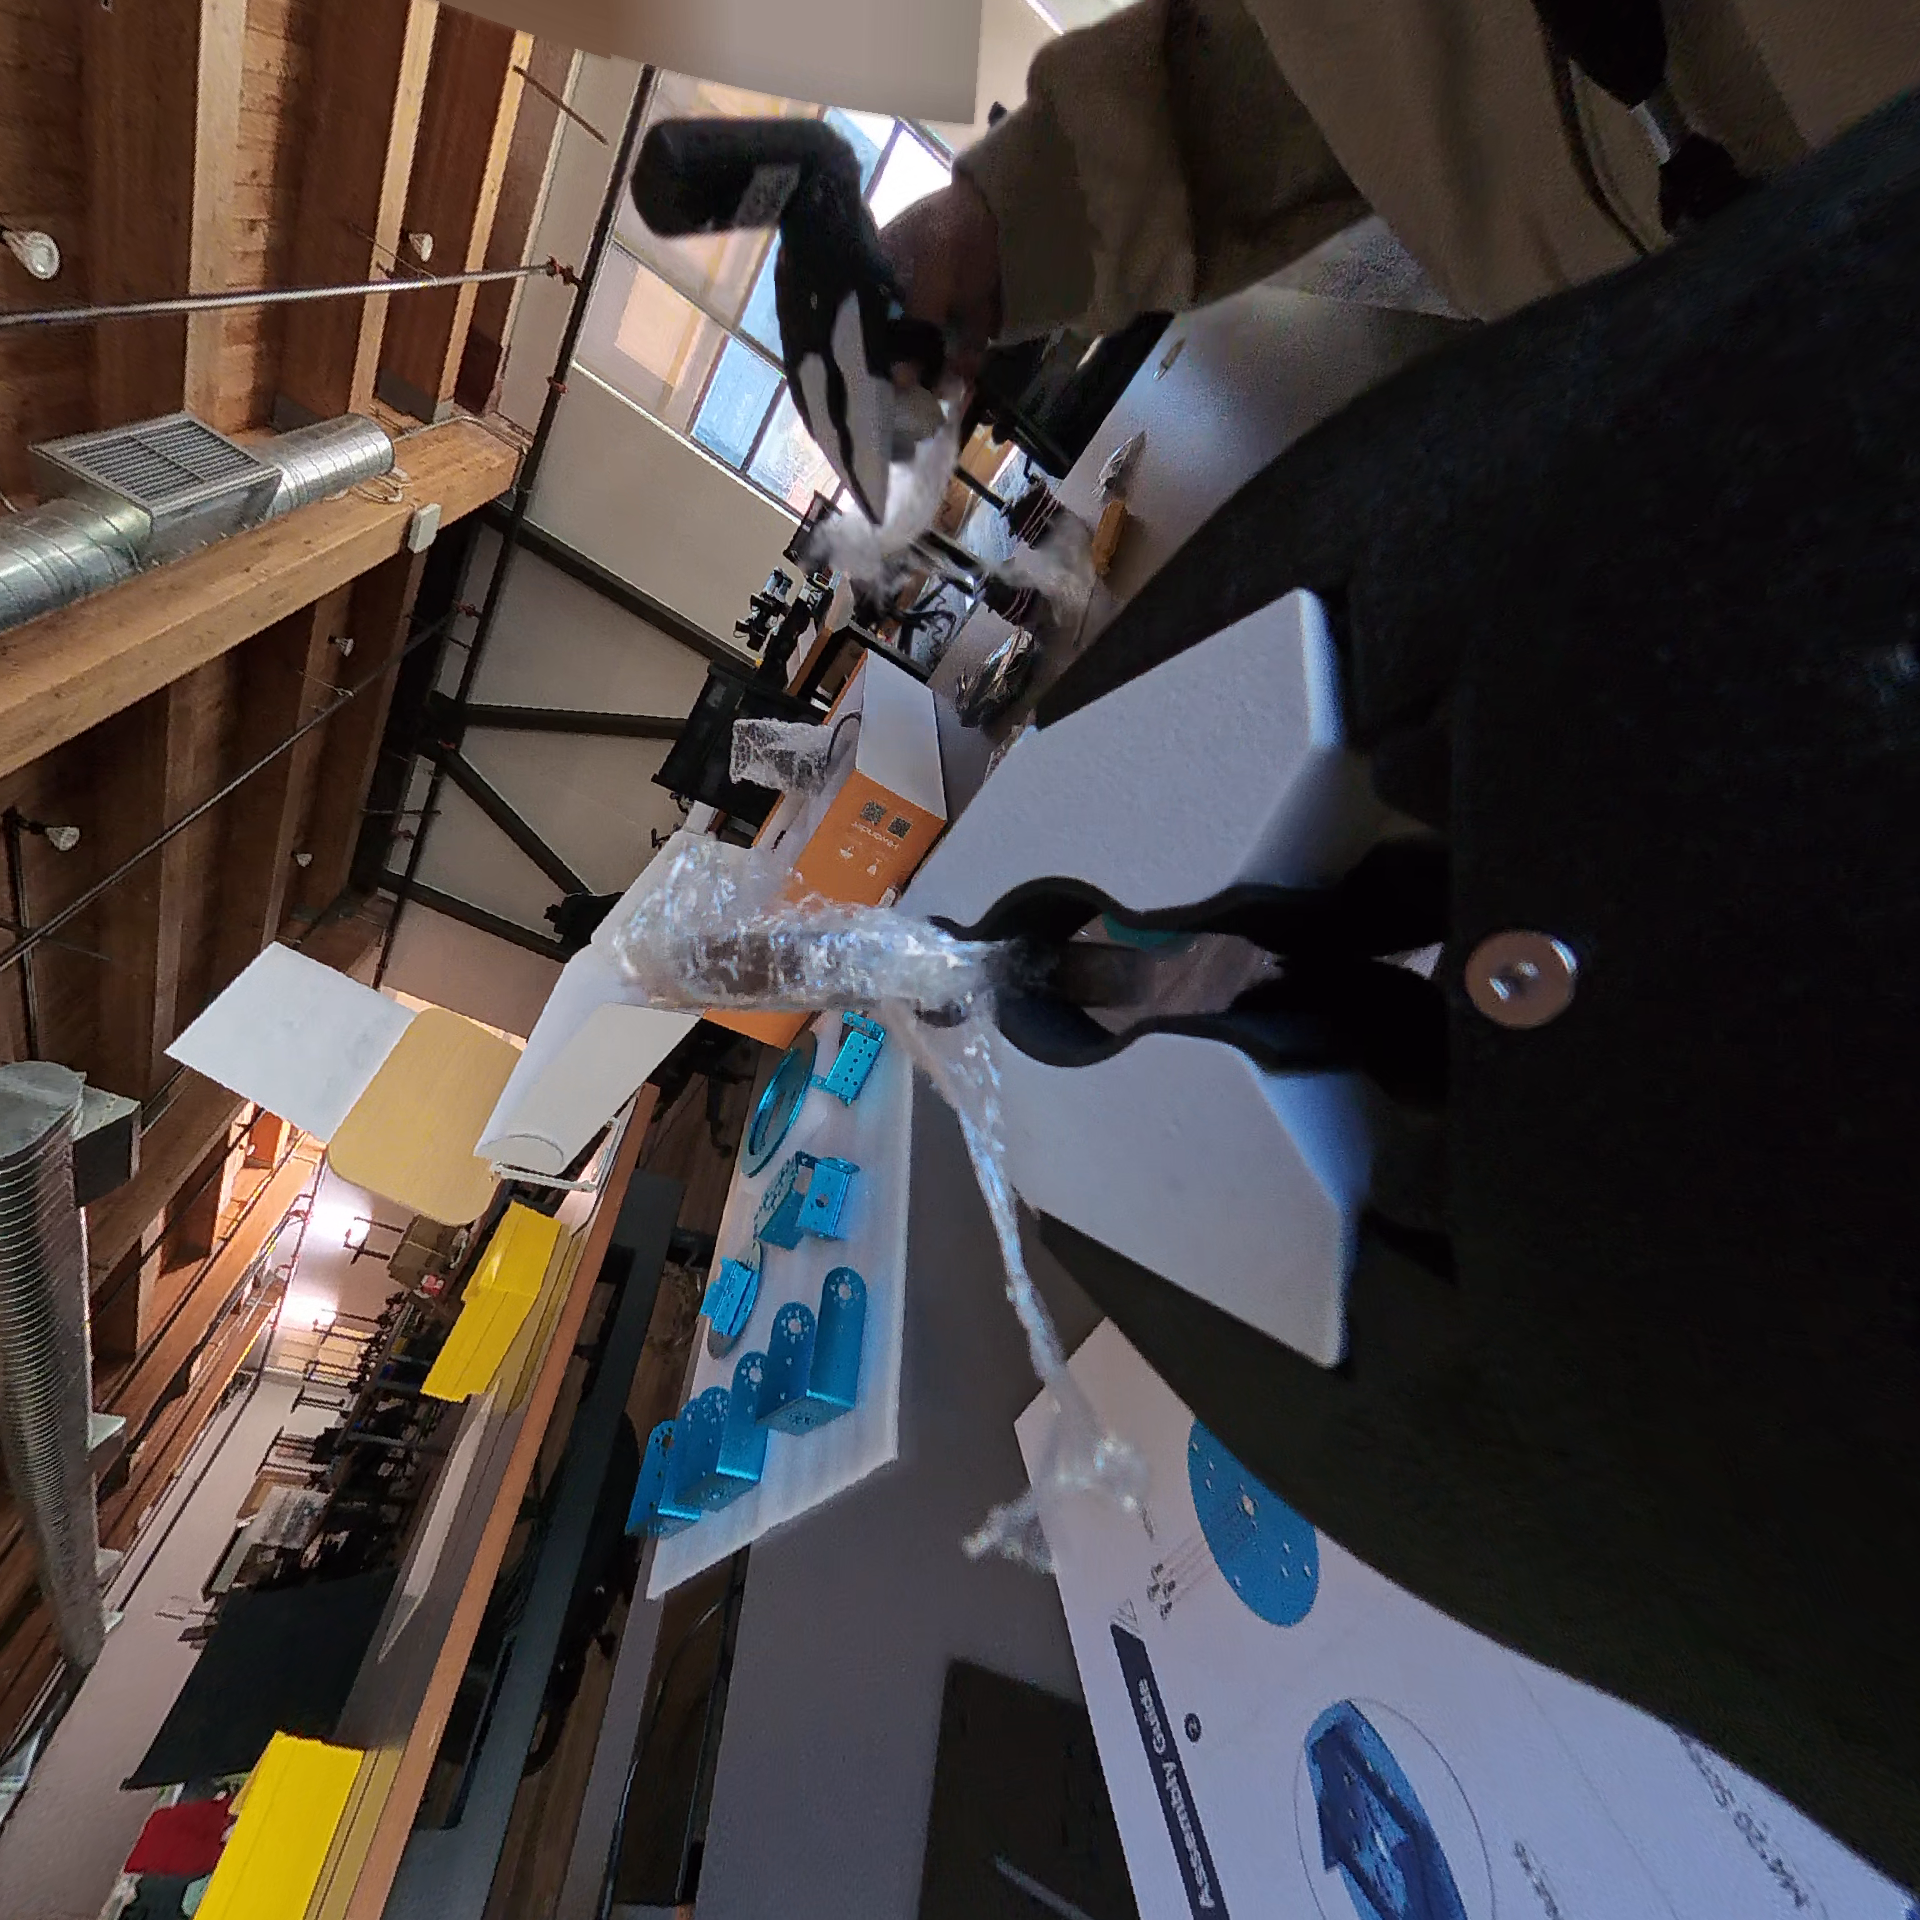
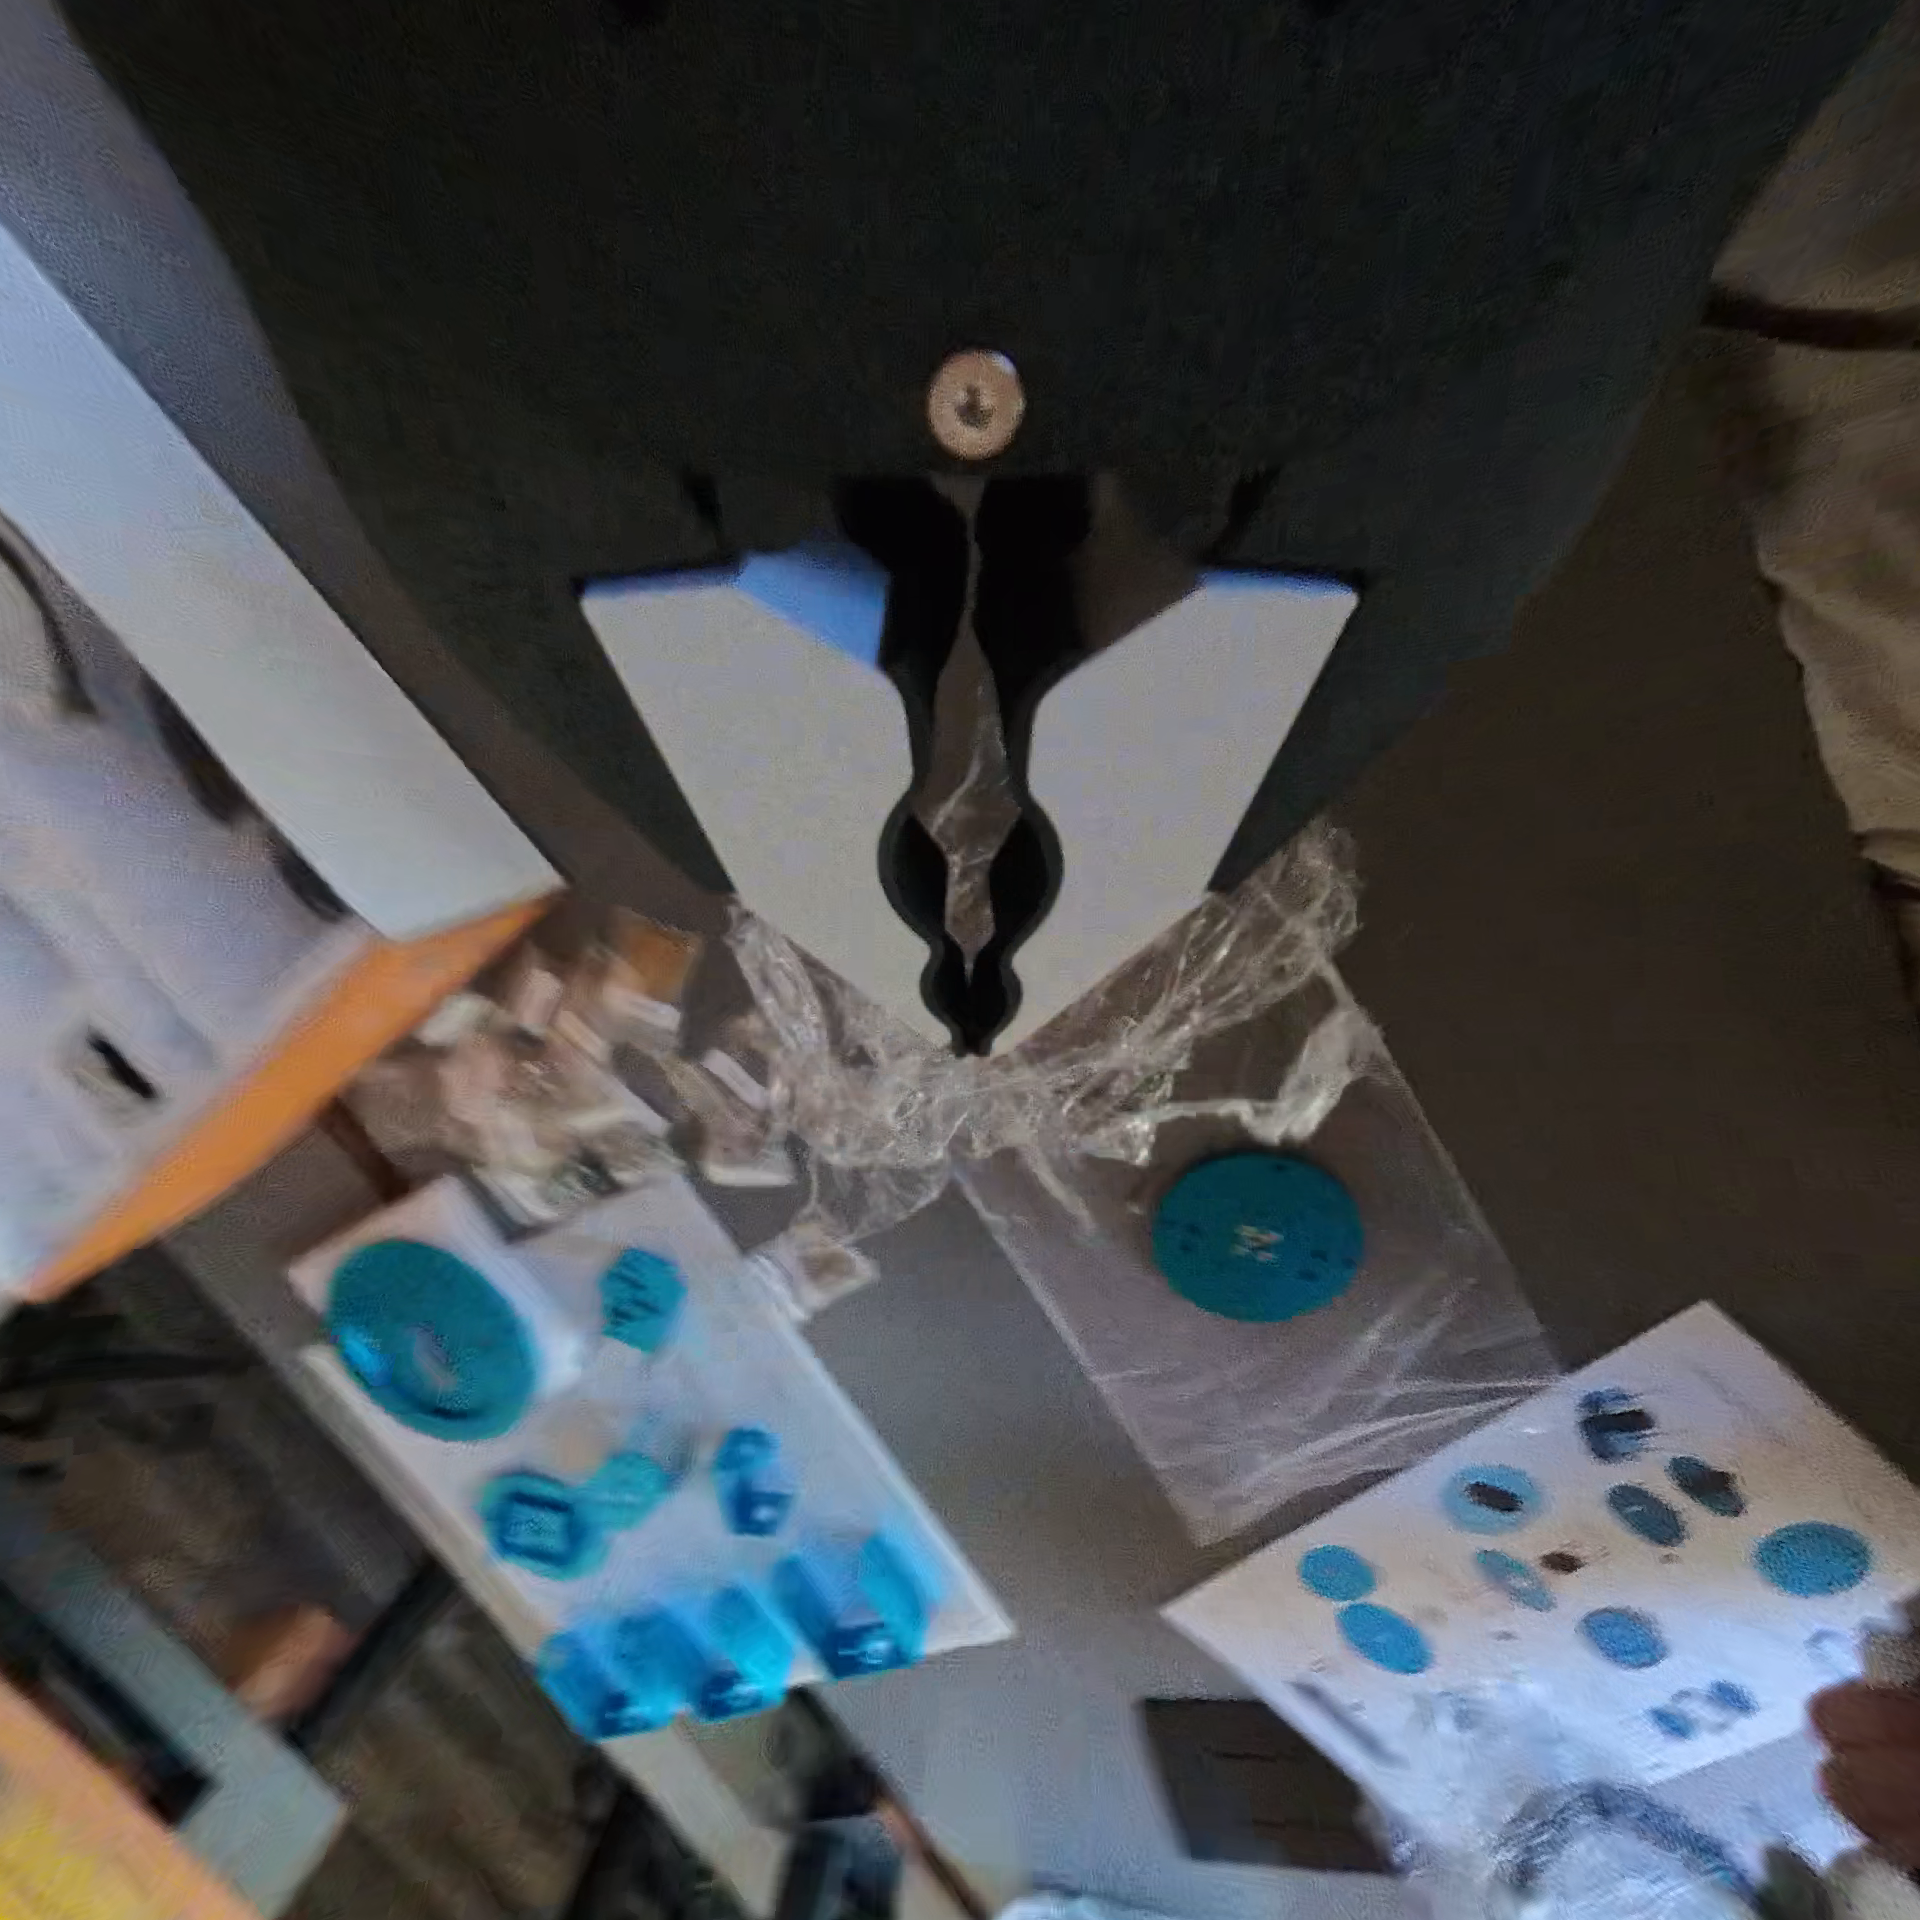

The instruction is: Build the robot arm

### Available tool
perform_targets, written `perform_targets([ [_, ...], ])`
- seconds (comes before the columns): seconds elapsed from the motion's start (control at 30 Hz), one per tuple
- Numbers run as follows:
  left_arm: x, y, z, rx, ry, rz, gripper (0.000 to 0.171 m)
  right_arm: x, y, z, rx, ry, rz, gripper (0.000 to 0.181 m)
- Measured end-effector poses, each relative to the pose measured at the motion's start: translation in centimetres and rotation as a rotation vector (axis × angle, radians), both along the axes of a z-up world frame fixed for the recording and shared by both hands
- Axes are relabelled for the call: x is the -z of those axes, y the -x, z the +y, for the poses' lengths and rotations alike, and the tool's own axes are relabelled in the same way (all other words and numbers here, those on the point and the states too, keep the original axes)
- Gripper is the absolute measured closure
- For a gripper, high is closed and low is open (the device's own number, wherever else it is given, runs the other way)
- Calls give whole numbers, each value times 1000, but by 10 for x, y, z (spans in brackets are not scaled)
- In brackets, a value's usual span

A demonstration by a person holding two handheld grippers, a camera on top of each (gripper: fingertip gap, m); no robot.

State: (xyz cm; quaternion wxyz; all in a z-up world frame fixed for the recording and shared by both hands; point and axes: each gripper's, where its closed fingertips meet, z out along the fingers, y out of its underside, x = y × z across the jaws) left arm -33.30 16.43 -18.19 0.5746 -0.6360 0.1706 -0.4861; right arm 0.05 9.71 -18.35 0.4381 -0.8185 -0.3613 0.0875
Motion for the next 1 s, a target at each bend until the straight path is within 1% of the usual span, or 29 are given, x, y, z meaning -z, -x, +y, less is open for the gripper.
perform_targets([
  [0.07,0,-3,0,14,-2,-5,169,-34,-64,-25,145,-51,28,181],
  [0.1,-1,-5,1,22,-1,-7,169,-44,-96,-38,224,-72,11,181],
  [0.13,-1,-8,1,28,-1,-8,169,-46,-128,-51,318,-67,-52,181],
  [0.2,-2,-15,2,39,-3,-2,169,-40,-197,-81,524,-40,-225,181],
  [0.23,-3,-20,2,46,-6,5,169,-32,-224,-97,593,-12,-276,181],
  [0.27,-3,-25,2,52,-8,12,169,-22,-247,-111,643,25,-290,181],
  [0.3,-4,-30,2,59,-9,15,169,-9,-263,-122,688,77,-268,181],
  [0.33,-5,-36,2,71,-8,16,169,7,-273,-134,709,150,-204,181],
  [0.4,-6,-49,2,101,-6,20,169,37,-275,-148,696,256,-59,181],
  [0.43,-7,-56,1,112,-6,23,169,54,-275,-157,680,301,-30,181],
  [0.47,-8,-62,1,122,-6,28,169,71,-272,-165,653,352,-17,181],
  [0.53,-10,-75,0,145,-10,37,169,100,-278,-187,670,433,-54,181],
  [0.6,-14,-87,-2,165,-16,41,169,115,-284,-205,691,444,-52,181],
  [0.67,-17,-99,-4,187,-23,42,169,121,-308,-222,784,423,-95,179],
  [0.7,-18,-104,-5,198,-25,42,169,123,-319,-227,830,409,-96,167],
  [0.73,-19,-109,-6,209,-25,40,169,121,-318,-224,838,382,-42,154],
  [0.83,-21,-122,-9,236,-21,34,169,104,-307,-209,790,246,188,123],
  [0.87,-22,-125,-10,241,-20,31,169,98,-302,-207,764,228,278,116],
  [0.93,-24,-129,-14,248,-25,32,169,80,-294,-200,720,183,438,111],
  [1.0,-25,-129,-16,245,-29,37,169,54,-284,-189,667,78,532,118],
])
